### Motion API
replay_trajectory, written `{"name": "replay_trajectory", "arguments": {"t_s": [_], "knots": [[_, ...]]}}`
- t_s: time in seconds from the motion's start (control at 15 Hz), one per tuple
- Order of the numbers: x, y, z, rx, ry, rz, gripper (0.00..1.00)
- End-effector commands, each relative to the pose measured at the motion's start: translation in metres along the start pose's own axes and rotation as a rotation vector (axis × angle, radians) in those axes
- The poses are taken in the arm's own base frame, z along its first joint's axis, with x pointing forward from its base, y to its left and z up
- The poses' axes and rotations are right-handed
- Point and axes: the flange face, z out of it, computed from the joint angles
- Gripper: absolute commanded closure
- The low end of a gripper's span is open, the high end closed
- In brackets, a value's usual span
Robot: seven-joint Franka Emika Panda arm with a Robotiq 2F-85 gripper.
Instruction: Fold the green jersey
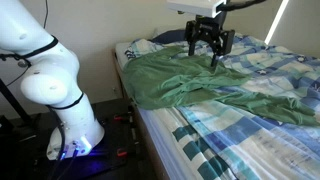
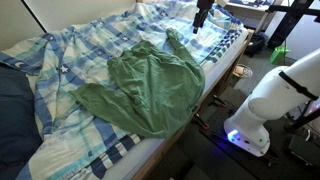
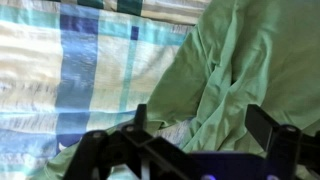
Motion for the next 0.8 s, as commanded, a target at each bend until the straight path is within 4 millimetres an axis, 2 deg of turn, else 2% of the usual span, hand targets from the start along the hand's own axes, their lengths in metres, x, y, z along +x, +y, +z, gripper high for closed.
{"name": "replay_trajectory", "arguments": {"t_s": [0.0,0.2,0.33,0.47,0.53,0.73], "knots": [[0.0,0.0,0.0,0.0,0.0,0.0,0.0],[0.012,-0.003,0.008,0.007,-0.089,0.119,0.0],[0.02,-0.012,0.012,0.011,-0.123,0.187,0.0],[0.027,-0.025,0.013,0.015,-0.141,0.194,0.0],[0.019,-0.02,0.018,0.016,-0.111,0.164,0.0],[0.027,-0.027,0.02,0.011,-0.124,0.174,0.0]]}}
